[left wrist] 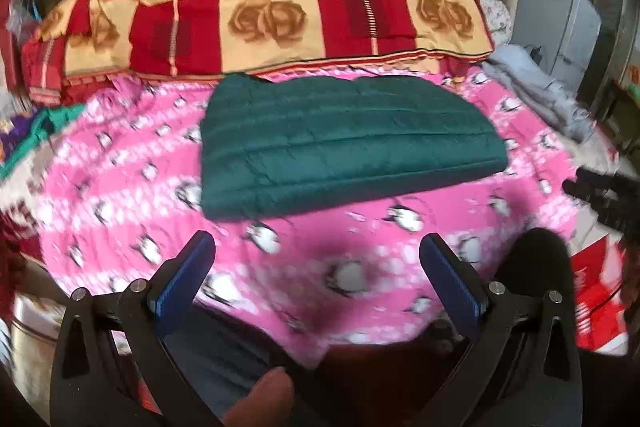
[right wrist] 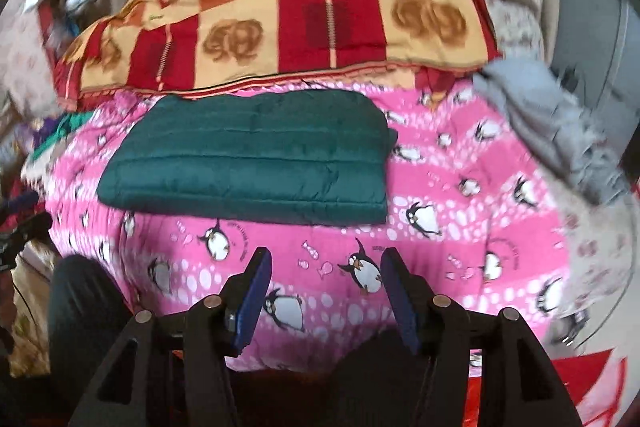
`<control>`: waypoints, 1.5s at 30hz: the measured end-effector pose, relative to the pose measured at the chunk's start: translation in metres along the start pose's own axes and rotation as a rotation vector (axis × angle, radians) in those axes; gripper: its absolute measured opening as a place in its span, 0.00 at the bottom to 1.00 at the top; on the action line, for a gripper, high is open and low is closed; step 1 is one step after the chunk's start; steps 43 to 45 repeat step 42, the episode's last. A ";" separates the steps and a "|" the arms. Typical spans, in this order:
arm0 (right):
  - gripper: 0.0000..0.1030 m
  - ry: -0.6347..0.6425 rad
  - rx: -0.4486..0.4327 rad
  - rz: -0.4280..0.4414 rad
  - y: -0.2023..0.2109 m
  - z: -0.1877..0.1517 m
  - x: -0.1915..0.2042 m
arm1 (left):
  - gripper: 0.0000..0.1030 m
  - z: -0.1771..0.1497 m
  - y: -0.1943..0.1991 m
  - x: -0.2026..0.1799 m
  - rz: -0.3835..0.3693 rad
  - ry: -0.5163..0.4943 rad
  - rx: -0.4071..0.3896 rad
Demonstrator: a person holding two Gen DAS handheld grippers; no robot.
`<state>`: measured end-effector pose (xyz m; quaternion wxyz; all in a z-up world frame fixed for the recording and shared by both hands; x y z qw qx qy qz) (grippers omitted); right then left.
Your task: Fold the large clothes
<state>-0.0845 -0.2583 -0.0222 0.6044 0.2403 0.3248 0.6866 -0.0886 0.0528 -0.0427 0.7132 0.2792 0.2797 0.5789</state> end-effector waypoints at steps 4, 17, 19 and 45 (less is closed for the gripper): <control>0.53 0.069 -0.026 -0.003 0.026 -0.008 0.019 | 0.99 -0.005 0.000 -0.019 -0.087 0.070 0.065; 0.53 0.044 -0.054 0.027 0.049 -0.016 0.021 | 0.99 -0.005 0.022 -0.040 0.025 0.027 0.003; 0.53 0.038 -0.056 0.027 0.049 -0.015 0.018 | 1.00 -0.005 0.021 -0.041 0.023 0.027 0.004; 0.53 0.049 -0.062 0.038 0.049 -0.008 0.021 | 1.00 -0.005 0.017 -0.041 0.033 0.023 -0.011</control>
Point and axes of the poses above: each gripper's, at about its wrist camera, not at the fingertips, and y roughly against the way its jaws point, x to its left, z to its top, the point moved 5 cm from there along -y, roughly the way its jaws point, and after that the axes turned 2 degrees about -z, right-handed, at the moved point
